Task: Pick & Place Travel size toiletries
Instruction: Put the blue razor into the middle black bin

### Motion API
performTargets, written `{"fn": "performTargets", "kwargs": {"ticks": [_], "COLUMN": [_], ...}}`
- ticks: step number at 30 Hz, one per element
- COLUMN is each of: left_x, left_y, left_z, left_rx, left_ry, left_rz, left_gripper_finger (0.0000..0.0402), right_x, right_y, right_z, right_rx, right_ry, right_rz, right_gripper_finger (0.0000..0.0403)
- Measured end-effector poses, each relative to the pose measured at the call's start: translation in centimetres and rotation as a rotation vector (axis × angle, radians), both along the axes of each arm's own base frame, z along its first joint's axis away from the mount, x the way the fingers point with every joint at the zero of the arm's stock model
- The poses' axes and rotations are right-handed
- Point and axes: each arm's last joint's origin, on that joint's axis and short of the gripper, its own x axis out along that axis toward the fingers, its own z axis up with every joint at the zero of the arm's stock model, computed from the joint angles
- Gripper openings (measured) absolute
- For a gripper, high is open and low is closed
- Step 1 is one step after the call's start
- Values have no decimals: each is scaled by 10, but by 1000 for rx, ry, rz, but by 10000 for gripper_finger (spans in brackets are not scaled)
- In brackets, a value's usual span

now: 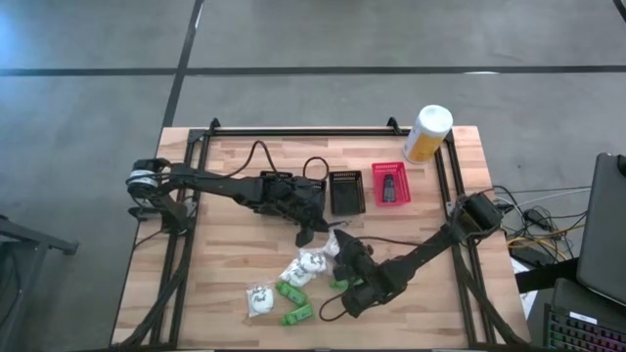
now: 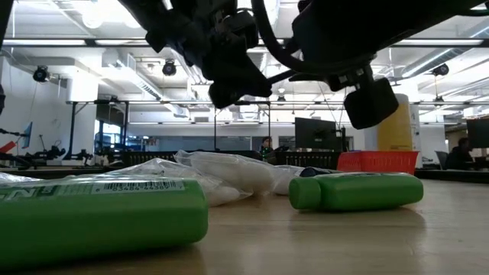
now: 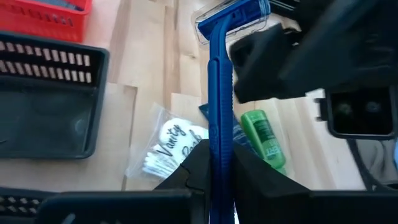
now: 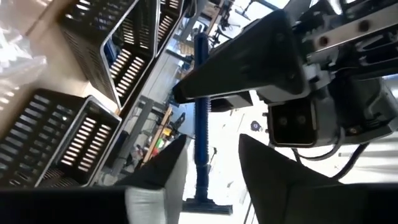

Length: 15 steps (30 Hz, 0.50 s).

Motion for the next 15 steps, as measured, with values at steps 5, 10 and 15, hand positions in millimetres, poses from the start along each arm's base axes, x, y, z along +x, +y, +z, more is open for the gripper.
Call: {"fn": "performTargets", "kwargs": {"ticks": [5,10,15], "left_x": [0,-1,-4], "left_y": [1,4,9], "left_z": [-1,-4,-7], "left_rx": [21,80,128], "left_ry": [4,32,75], "left_rz": [33,121,284], "left_gripper_finger": [39,39,39], "right_x": [-5,-16,-30], "right_y": [9,25,41], "right_z": [0,2,4], "right_rx": [16,93,153], "right_ry": [-22,-142,-329], "right_rz": [26,59,79], "right_gripper_finger": [188,214,229]}}
